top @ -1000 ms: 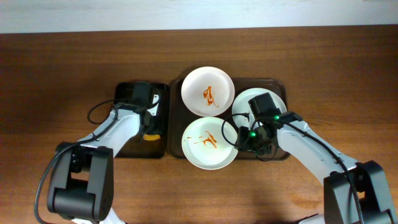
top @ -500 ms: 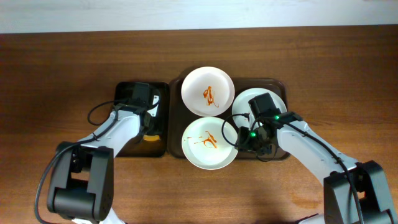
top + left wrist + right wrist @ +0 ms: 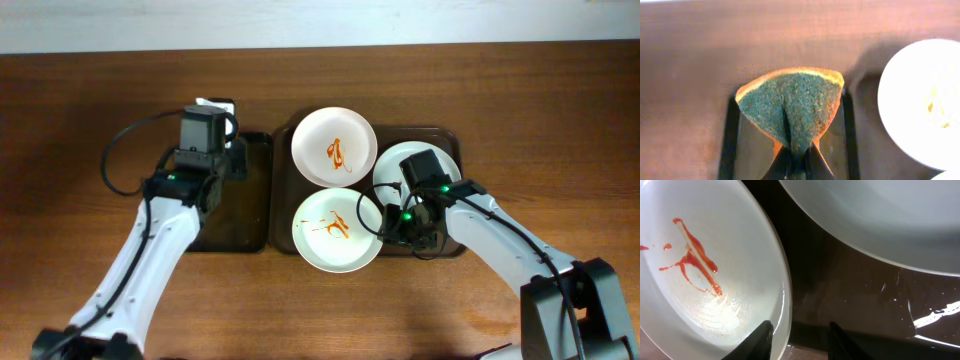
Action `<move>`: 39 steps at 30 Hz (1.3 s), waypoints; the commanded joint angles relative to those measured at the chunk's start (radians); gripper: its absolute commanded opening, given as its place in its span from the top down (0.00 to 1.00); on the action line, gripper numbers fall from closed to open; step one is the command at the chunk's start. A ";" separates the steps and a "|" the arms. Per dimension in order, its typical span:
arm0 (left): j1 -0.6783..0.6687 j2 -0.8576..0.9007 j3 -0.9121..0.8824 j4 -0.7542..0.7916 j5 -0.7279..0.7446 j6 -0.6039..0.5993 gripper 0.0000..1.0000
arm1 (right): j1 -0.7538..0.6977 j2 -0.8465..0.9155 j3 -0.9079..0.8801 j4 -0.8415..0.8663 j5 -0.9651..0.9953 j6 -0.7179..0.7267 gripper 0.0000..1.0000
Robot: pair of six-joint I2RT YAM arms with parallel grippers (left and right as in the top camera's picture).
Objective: Clean dirty plates on tray and stack at the side
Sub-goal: 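Lift the sponge with the left gripper and carry it toward the front plate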
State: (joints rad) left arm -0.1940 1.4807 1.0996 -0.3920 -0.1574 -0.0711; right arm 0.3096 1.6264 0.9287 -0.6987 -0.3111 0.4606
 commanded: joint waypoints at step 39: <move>0.007 -0.161 0.014 -0.099 -0.044 0.019 1.00 | 0.011 0.002 0.012 0.046 0.061 0.001 0.02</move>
State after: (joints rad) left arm -0.1940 1.3331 1.1034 -0.4473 -0.1925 -0.0673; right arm 0.3107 1.6264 0.9287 -0.6559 -0.2592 0.4629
